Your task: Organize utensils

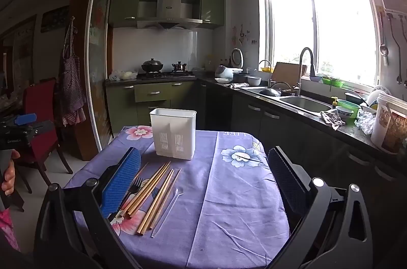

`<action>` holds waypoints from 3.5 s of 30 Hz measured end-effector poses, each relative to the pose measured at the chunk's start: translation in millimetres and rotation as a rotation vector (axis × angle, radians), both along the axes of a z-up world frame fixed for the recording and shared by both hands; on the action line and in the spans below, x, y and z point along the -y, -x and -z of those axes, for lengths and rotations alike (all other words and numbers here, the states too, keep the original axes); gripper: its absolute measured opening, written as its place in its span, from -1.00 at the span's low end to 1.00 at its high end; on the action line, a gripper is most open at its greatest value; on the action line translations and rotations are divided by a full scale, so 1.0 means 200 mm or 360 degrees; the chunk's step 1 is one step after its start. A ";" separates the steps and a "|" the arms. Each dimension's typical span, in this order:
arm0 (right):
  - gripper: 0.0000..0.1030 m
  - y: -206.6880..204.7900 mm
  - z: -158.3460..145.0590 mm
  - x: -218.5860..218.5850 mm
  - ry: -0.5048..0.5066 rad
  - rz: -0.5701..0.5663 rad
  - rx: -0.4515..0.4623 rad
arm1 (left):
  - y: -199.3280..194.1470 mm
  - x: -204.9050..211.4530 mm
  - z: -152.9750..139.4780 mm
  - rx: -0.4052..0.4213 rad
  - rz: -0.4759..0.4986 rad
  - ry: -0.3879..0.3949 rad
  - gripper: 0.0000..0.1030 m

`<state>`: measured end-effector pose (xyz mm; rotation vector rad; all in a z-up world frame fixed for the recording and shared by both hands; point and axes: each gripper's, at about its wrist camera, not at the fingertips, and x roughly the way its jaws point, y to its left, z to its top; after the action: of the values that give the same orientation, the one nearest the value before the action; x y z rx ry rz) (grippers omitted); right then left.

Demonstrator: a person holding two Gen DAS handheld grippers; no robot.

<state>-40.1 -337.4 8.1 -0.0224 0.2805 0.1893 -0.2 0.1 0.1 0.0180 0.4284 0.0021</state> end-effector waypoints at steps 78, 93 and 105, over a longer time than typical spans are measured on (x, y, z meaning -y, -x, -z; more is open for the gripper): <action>0.93 -0.10 0.11 -0.02 0.0007 0.0009 -0.0098 | -0.04 0.04 0.10 -0.0077 0.0040 0.0006 0.89; 0.93 -0.10 0.11 -0.02 0.0007 0.0009 -0.0100 | -0.04 0.04 0.10 -0.0083 0.0040 0.0002 0.89; 0.93 -0.39 0.20 -0.02 0.0064 -0.0105 -0.0428 | -0.27 0.10 0.19 -0.0307 0.0091 -0.0028 0.89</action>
<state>38.7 -333.0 -31.2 -0.0459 0.5519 0.2525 53.4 -19.8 -38.0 0.0478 0.6209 -0.0524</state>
